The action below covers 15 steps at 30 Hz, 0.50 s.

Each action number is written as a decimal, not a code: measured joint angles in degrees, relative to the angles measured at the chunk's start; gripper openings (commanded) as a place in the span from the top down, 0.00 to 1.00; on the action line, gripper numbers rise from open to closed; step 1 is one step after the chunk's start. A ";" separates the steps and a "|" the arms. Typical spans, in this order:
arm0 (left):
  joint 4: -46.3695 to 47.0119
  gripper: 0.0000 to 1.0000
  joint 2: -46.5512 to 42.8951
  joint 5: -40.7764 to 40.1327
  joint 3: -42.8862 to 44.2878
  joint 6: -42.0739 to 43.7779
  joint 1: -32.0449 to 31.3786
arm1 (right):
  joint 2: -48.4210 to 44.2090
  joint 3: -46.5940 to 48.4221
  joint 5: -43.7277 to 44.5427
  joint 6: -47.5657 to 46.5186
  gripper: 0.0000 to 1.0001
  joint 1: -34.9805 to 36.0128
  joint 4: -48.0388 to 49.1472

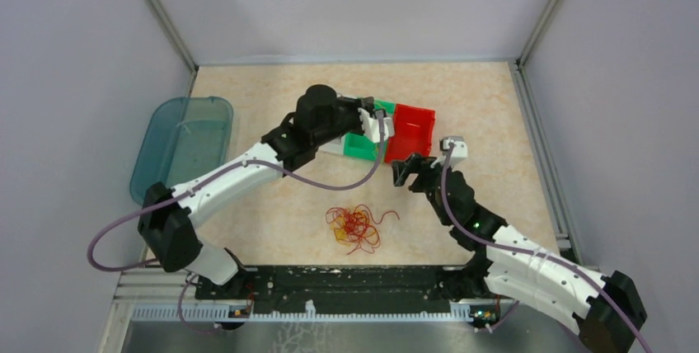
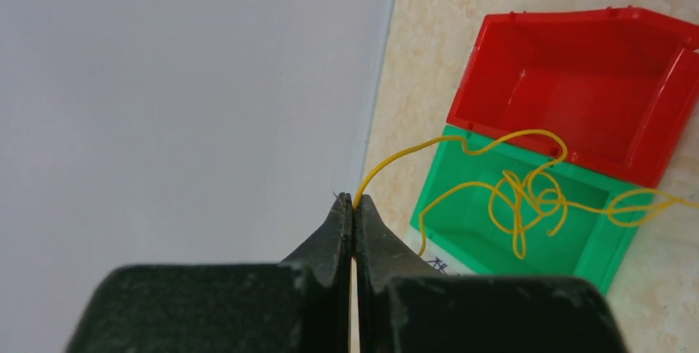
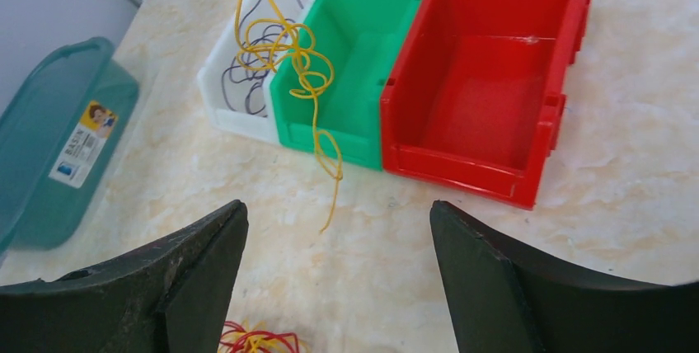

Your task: Untangle the cables

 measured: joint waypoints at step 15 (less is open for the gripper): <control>4.02 1.00 16.98 0.79 10.71 0.33 8.66 | 3.76 0.00 2.97 0.07 0.19 -4.17 -0.15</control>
